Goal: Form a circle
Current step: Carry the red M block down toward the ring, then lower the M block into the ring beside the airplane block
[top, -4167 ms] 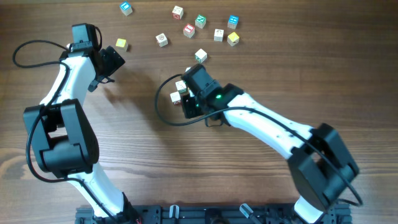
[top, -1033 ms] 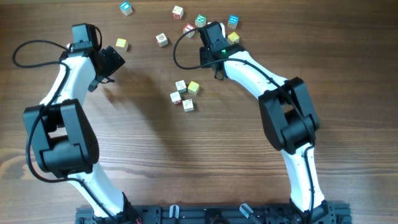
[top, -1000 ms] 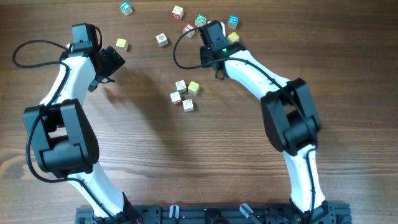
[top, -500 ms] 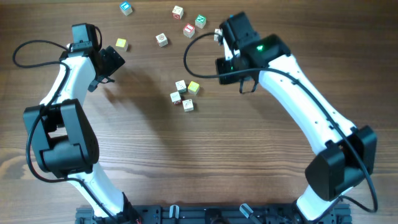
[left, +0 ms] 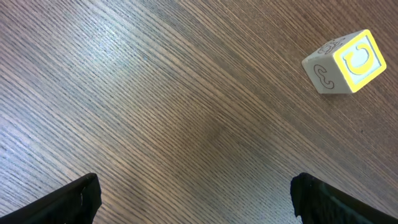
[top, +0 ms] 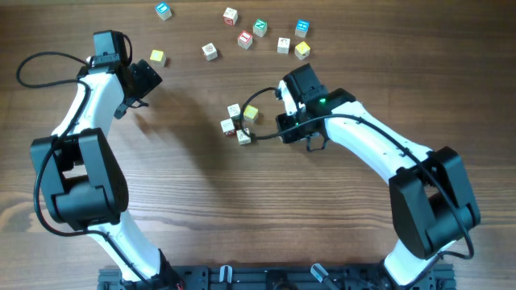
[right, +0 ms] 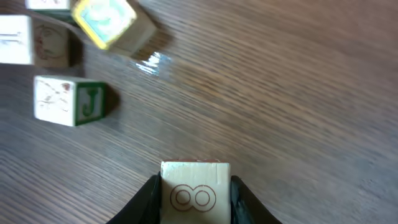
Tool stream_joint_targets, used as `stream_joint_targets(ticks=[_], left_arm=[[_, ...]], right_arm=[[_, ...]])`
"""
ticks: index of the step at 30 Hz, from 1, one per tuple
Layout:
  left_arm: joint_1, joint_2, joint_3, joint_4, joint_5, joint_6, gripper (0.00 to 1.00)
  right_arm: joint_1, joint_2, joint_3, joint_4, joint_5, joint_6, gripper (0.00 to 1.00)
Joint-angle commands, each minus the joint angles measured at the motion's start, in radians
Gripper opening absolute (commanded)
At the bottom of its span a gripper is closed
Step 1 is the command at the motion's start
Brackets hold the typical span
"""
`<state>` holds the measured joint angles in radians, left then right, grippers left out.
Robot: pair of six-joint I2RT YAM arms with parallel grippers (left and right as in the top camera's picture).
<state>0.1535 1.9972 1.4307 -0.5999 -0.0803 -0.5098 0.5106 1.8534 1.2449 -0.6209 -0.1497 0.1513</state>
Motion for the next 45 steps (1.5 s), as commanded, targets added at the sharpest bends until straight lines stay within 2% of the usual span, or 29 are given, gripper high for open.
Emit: stream_joint_targets(ticks=[1,3,13,15,17,18,27,29,30,31,34,37,38,43,44,45], left_arm=[[0.001,-0.016,0.01,0.001,0.001,0.008,1.0],[0.001,-0.016,0.01,0.001,0.001,0.007,1.0],[0.001,-0.016,0.01,0.001,0.001,0.008,1.0],[0.001,-0.016,0.01,0.001,0.001,0.008,1.0],[0.001,-0.016,0.01,0.001,0.001,0.008,1.0],[0.001,-0.016,0.01,0.001,0.001,0.008,1.0],[0.001,-0.016,0.01,0.001,0.001,0.008,1.0],[0.001,-0.016,0.01,0.001,0.001,0.008,1.0],[0.001,-0.016,0.01,0.001,0.001,0.008,1.0],[0.001,-0.016,0.01,0.001,0.001,0.008,1.0],[0.001,-0.016,0.01,0.001,0.001,0.008,1.0],[0.001,-0.016,0.01,0.001,0.001,0.008,1.0],[0.001,-0.016,0.01,0.001,0.001,0.008,1.0],[0.001,-0.016,0.01,0.001,0.001,0.008,1.0],[0.001,-0.016,0.01,0.001,0.001,0.007,1.0],[0.001,-0.016,0.01,0.001,0.001,0.007,1.0]], right_arm=[[0.053,0.023,-0.008,0.026,0.036,-0.048,0.31],[0.074,0.026,-0.01,0.038,0.082,-0.048,0.31],[0.089,0.107,-0.01,0.1,0.068,-0.071,0.33],[0.089,0.133,-0.01,0.112,0.039,-0.072,0.4],[0.089,0.135,-0.01,0.112,0.039,-0.072,0.56],[0.089,0.135,-0.009,0.112,0.04,-0.071,0.59],[0.089,0.101,0.039,0.032,0.07,-0.012,0.61],[0.089,0.084,0.087,0.008,0.121,-0.014,0.69],[0.089,0.082,0.099,-0.008,0.123,-0.014,0.87],[0.089,0.082,0.1,-0.018,0.122,-0.013,1.0],[0.089,0.082,0.1,-0.064,0.07,-0.012,1.0],[0.089,0.082,0.1,-0.09,0.077,0.017,0.66],[0.089,0.081,0.1,-0.086,0.082,0.029,0.64],[0.087,0.077,0.18,-0.112,0.085,0.032,0.67],[0.087,0.077,0.206,-0.135,0.077,0.032,0.65],[0.087,0.077,0.217,-0.148,0.077,0.032,0.55]])
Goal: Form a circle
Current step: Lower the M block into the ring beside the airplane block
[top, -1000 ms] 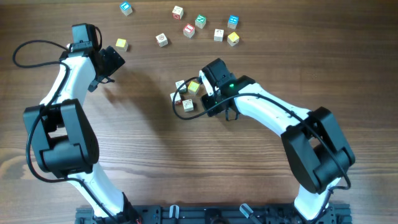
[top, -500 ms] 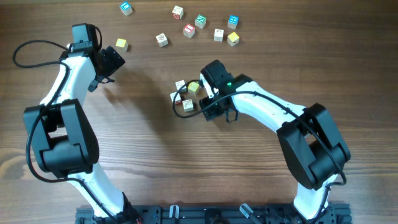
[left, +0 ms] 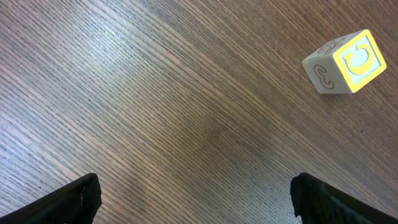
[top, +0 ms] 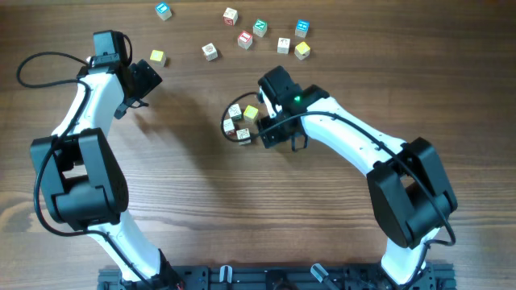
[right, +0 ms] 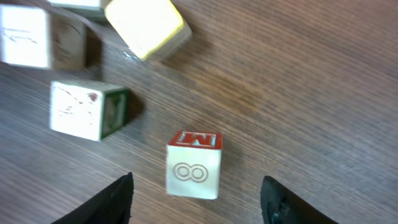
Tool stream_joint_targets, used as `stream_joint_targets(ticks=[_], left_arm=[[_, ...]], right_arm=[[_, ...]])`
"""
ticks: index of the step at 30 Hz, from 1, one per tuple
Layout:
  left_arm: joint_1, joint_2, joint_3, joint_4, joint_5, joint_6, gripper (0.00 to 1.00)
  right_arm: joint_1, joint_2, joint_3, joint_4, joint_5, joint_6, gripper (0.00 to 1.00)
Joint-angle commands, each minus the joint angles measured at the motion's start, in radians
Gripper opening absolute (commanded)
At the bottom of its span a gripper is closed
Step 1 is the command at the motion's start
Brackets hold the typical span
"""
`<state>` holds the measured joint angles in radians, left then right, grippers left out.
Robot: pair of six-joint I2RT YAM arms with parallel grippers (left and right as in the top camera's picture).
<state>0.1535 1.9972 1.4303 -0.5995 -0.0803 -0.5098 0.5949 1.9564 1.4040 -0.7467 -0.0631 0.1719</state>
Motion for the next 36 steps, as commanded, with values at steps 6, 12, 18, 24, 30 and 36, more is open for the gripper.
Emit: stream_joint_targets(ticks=[6,12,18,24,30,36], left_arm=[[0.001,-0.016,0.011,0.0,0.001,0.008,1.0],[0.001,-0.016,0.011,0.0,0.001,0.008,1.0],[0.001,-0.016,0.011,0.0,0.001,0.008,1.0],[0.001,-0.016,0.011,0.0,0.001,0.008,1.0],[0.001,-0.016,0.011,0.0,0.001,0.008,1.0],[0.001,-0.016,0.011,0.0,0.001,0.008,1.0]], right_arm=[[0.002,-0.024,0.059,-0.066,-0.001,0.011,0.04],[0.002,-0.024,-0.003,-0.061,0.007,0.01,0.49],[0.005,-0.023,-0.079,0.047,0.005,0.011,0.52],[0.009,-0.016,-0.088,0.076,-0.021,0.012,0.53],[0.031,-0.014,-0.089,0.098,-0.024,0.011,0.51],[0.031,-0.014,-0.089,0.099,0.018,0.014,0.5]])
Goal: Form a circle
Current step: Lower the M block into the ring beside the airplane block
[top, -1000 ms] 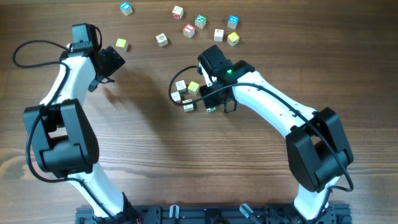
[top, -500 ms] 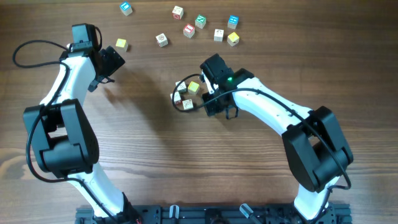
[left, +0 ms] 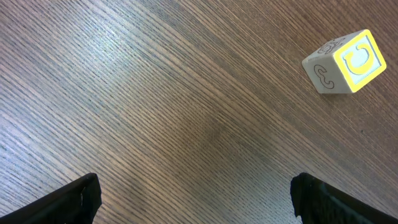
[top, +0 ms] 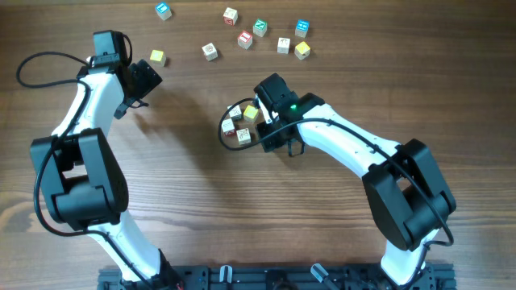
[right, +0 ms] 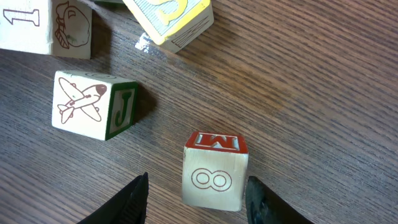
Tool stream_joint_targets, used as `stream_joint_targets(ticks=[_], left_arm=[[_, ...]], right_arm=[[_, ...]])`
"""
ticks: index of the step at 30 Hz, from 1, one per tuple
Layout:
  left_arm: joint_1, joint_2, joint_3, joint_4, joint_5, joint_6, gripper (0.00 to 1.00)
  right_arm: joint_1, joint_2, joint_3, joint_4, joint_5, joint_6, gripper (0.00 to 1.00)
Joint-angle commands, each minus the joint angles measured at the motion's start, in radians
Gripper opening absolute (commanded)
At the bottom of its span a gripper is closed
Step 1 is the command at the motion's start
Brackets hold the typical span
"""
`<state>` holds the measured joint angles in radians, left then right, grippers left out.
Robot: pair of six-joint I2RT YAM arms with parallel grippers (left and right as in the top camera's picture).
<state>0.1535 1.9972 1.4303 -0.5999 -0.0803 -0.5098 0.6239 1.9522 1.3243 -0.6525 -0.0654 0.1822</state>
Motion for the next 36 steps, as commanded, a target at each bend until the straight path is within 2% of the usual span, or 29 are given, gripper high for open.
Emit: stream_joint_targets(ticks=[1,5,21,24,30,33,36], left_arm=[[0.001,-0.016,0.011,0.001,0.001,0.008,1.0],[0.001,-0.016,0.011,0.001,0.001,0.008,1.0],[0.001,-0.016,0.011,0.001,0.001,0.008,1.0],[0.001,-0.016,0.011,0.001,0.001,0.008,1.0],[0.001,-0.016,0.011,0.001,0.001,0.008,1.0],[0.001,-0.016,0.011,0.001,0.001,0.008,1.0],[0.001,-0.016,0.011,0.001,0.001,0.008,1.0]], right_arm=[[0.002,-0.01,-0.01,0.005,0.02,0.003,0.5],[0.002,-0.01,-0.01,-0.002,0.02,0.005,0.46],[0.002,0.024,-0.011,0.016,0.05,0.028,0.47],[0.002,0.025,-0.011,0.015,0.05,0.028,0.42],[0.001,0.039,-0.011,0.027,0.051,0.029,0.43],[0.001,0.04,-0.011,0.026,0.066,0.03,0.32],[0.002,0.04,-0.011,0.022,0.065,0.031,0.31]])
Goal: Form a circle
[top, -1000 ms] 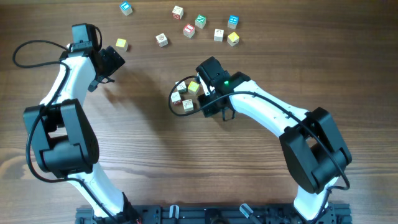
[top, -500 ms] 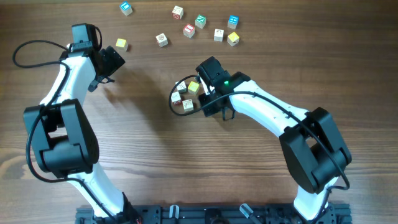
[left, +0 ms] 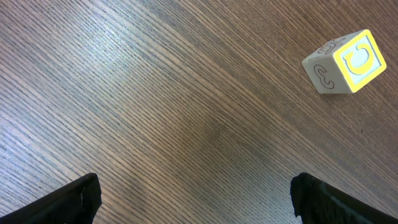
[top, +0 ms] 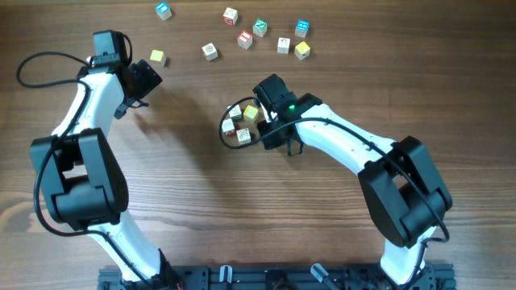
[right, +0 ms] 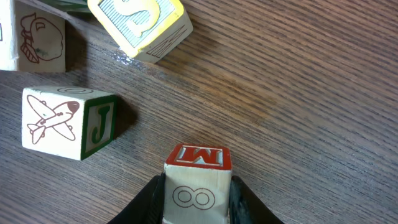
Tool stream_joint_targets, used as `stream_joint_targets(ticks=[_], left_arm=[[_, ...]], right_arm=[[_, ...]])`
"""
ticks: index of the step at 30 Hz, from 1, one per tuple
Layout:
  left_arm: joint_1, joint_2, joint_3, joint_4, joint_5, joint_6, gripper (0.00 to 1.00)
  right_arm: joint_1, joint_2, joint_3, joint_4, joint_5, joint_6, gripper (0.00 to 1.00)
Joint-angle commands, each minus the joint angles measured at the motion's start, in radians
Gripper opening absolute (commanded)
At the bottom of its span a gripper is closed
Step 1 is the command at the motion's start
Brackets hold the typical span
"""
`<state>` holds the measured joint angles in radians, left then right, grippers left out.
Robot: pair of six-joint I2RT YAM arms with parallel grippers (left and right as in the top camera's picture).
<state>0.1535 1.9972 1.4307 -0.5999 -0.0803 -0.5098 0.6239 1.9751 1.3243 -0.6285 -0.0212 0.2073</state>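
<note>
A wooden block (right: 198, 180) with a red M face and a figure-eight face stands on the table, and my right gripper (right: 198, 198) is shut on it. Just beyond it lie a J block with a plane (right: 65, 121), a yellow S block (right: 140, 25) and a block with a drawn face (right: 34, 40). From overhead this small cluster (top: 238, 121) lies mid-table, with the right gripper (top: 264, 133) at its right side. My left gripper (left: 196, 199) hangs open over bare wood at the far left (top: 145, 80), near a yellow C block (left: 345, 62).
Several loose blocks lie scattered along the far edge of the table, among them a blue one (top: 164, 10), a green one (top: 260, 27) and a yellow one (top: 301, 51). The table (top: 201, 209) is brown wood.
My right gripper was open, its fingers spread on either side of the M block. Now they are shut on it. The left arm has not moved.
At first my right gripper held the M block to the right of the cluster. Then the block stood on the table close to the J block with the gripper open above it. The open fingers then came down around it, and now grip it again.
</note>
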Motion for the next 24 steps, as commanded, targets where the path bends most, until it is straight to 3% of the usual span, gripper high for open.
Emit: stream_joint_targets(ticks=[1,5,12,19,24], left_arm=[[0.001,-0.016,0.01,0.001,0.001,0.008,1.0],[0.001,-0.016,0.01,0.001,0.001,0.008,1.0],[0.001,-0.016,0.01,0.001,0.001,0.008,1.0],[0.001,-0.016,0.01,0.001,0.001,0.008,1.0],[0.001,-0.016,0.01,0.001,0.001,0.008,1.0]], right_arm=[[0.002,0.017,-0.011,-0.003,0.021,0.005,0.32],[0.002,0.017,-0.011,-0.016,0.021,0.005,0.25],[0.002,0.017,-0.011,0.092,-0.006,0.001,0.23],[0.002,0.017,-0.011,0.119,-0.068,-0.034,0.23],[0.002,0.017,-0.011,0.121,-0.085,-0.05,0.29]])
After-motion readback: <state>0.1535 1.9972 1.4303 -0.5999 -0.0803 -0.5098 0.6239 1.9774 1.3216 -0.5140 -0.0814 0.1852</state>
